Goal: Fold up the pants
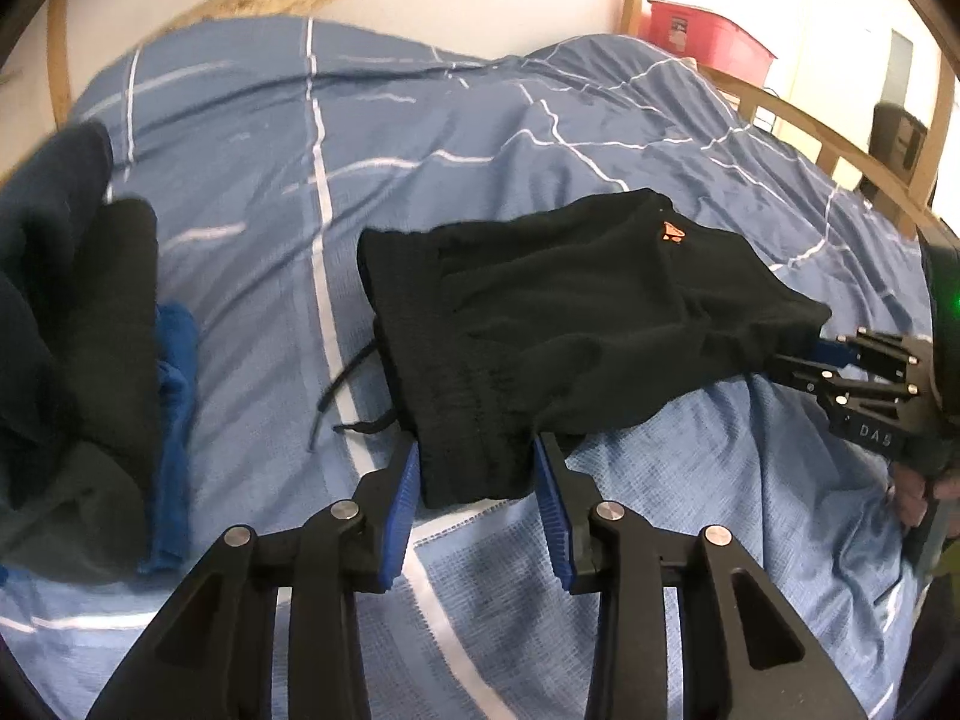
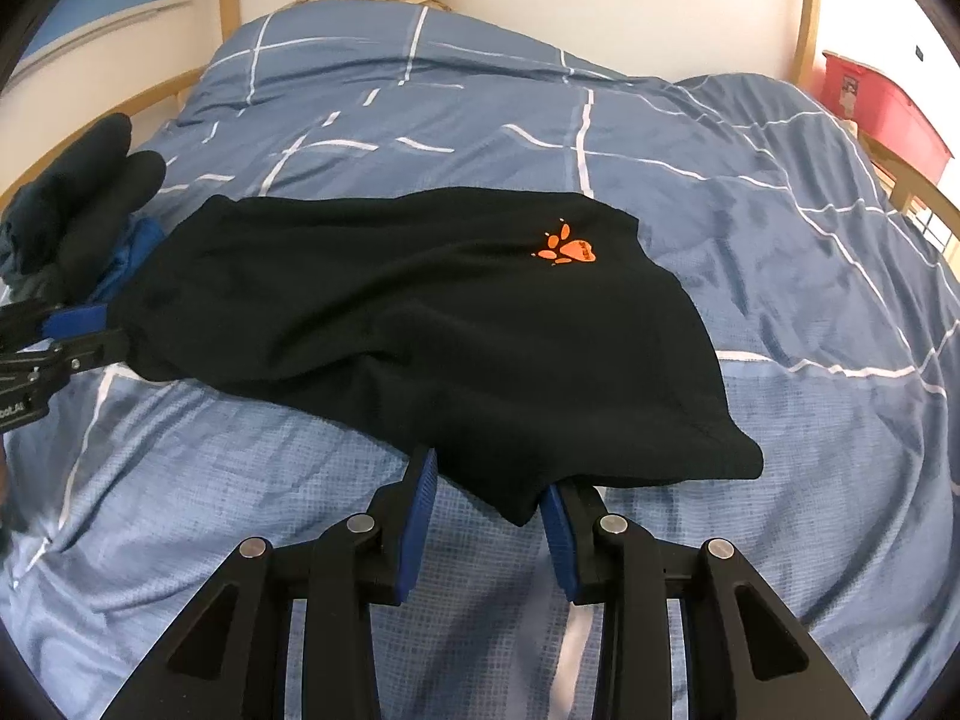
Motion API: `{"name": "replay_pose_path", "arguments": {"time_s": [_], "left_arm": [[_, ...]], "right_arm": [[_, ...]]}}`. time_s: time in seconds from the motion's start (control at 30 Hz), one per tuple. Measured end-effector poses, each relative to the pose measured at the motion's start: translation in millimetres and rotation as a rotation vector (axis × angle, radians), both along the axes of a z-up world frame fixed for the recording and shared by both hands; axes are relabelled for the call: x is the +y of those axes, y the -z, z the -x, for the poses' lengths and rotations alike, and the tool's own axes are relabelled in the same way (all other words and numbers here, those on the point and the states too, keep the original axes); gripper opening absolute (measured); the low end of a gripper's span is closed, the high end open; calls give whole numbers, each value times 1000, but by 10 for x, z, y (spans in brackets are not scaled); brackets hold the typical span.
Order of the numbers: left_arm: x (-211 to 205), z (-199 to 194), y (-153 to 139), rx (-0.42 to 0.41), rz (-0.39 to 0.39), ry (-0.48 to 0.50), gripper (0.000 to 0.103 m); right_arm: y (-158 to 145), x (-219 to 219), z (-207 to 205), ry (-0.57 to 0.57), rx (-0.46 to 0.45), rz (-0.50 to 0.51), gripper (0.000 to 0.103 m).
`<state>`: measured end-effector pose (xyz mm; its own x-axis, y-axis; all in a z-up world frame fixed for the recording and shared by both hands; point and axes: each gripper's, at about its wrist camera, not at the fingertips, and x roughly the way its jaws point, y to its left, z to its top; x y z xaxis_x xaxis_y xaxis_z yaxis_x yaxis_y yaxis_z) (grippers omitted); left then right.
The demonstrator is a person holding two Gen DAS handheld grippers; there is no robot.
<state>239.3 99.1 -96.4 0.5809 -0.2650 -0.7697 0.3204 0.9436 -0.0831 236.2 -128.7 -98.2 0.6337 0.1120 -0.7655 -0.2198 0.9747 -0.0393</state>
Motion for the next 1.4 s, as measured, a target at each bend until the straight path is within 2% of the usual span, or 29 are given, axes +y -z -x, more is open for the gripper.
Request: {"name": "replay_pose_path", "arguments": {"time_s": [0.1, 0.23, 0.37, 0.57, 0.87, 0.97, 1.03, 1.07, 1.1, 1.13, 1.17, 1.27, 1.4], "left_arm": [[-4, -33, 60, 24, 10, -17, 34], [-24, -35, 17, 43, -37, -83, 31], [-40, -11, -177, 3, -119, -110, 30], [-71, -21, -131, 77, -183, -91, 30], [-63, 24, -21, 120, -188, -110, 31], [-80, 47, -10, 111, -202, -119, 38], [-86, 79, -25, 94, -224, -134, 60], [-82, 121, -52, 75, -235, -142, 63], [-75, 186, -108, 46, -231, -139, 65], [-68, 232, -157, 30, -227, -135, 69], [-58, 282, -218, 13, -226, -137, 70], [-24, 375, -445, -54, -192, -132, 72], [-33, 209, -678, -115, -159, -93, 72]], "right_arm": [[18, 2, -10, -2, 5, 2, 25], [21, -25, -12, -8, 11, -15, 9], [-108, -35, 62, -20, 3, 8, 7], [-186, -51, 186, -40, 62, 34, 6], [-27, -110, 276, 0, 127, 29, 6], [-13, -141, 306, 20, 119, 17, 6], [-32, -153, 329, 40, 102, 25, 8], [-53, -151, 351, 51, 93, 39, 16], [-91, -155, 389, 64, 78, 52, 30], [-153, -160, 441, 78, 50, 63, 36], [-219, -160, 485, 89, 24, 74, 45], [-471, -147, 578, 108, -66, 89, 48], [-752, -136, 424, 95, -111, 4, 57]]}}
